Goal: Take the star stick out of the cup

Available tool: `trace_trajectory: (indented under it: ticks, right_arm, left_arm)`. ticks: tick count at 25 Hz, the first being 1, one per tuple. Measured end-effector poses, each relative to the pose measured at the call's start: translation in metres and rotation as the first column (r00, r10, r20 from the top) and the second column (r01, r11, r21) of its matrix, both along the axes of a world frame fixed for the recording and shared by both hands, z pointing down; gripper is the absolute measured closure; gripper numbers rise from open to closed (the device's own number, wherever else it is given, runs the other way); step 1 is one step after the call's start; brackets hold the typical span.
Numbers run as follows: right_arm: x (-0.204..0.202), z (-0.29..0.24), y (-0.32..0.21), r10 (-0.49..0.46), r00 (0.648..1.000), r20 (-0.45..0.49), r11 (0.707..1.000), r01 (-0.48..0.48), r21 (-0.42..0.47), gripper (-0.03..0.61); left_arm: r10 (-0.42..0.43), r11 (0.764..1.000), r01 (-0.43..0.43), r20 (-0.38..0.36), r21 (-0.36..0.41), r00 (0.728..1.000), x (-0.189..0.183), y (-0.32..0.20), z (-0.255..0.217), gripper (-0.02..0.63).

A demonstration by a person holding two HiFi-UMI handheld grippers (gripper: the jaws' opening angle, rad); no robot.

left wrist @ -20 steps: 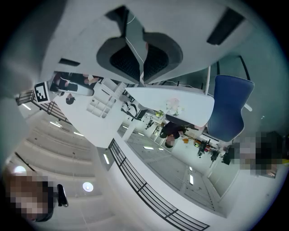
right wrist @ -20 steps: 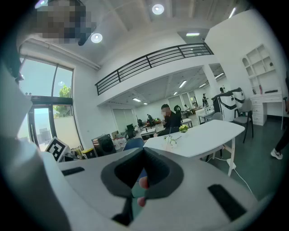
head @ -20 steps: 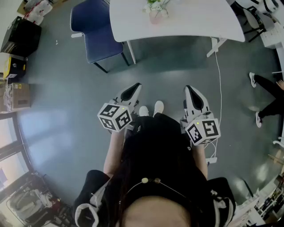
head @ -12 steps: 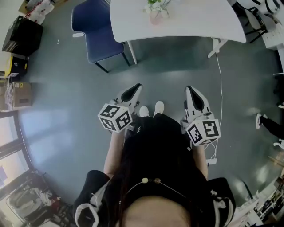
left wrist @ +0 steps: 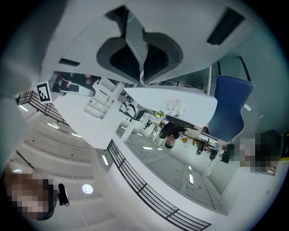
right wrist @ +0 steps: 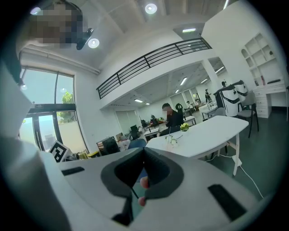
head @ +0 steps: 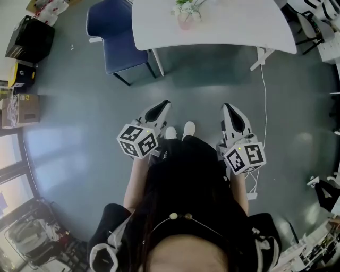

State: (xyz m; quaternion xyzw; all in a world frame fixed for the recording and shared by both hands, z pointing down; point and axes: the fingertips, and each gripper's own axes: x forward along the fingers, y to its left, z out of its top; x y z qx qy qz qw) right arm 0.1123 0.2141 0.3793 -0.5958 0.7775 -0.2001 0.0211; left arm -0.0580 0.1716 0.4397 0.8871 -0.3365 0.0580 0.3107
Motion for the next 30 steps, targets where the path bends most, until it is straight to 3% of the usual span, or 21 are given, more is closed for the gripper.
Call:
trace_trajectory:
  ticks: [10, 19, 25, 30]
  right_arm:
    - [0.038, 0.02, -0.006, -0.045, 0.998, 0.043, 0.999, 0.046, -0.019, 0.574]
    - [0.033, 0.029, -0.02, -0.066, 0.998, 0.022, 0.997, 0.067, -0.037, 0.574]
    - [0.037, 0.034, -0.045, -0.036, 0.999, 0.021, 0.998, 0.037, -0.044, 0.574]
    - [0.036, 0.03, -0.095, -0.033, 0.999, 0.013, 0.998, 0.034, -0.05, 0.551]
  left_arm:
    - [-0.03, 1.0, 0.03, -0.003, 0.008, 1.0, 0.02, 0.004, 0.004, 0.583]
    - [-0.062, 0.998, 0.063, -0.02, 0.02, 0.998, 0.015, -0.017, 0.005, 0.583]
    - [-0.037, 0.999, 0.038, -0.044, 0.016, 0.998, 0.023, -0.05, 0.007, 0.583]
    - [-0.023, 0.999, 0.025, -0.062, 0.022, 0.998, 0.025, -0.104, 0.004, 0.583]
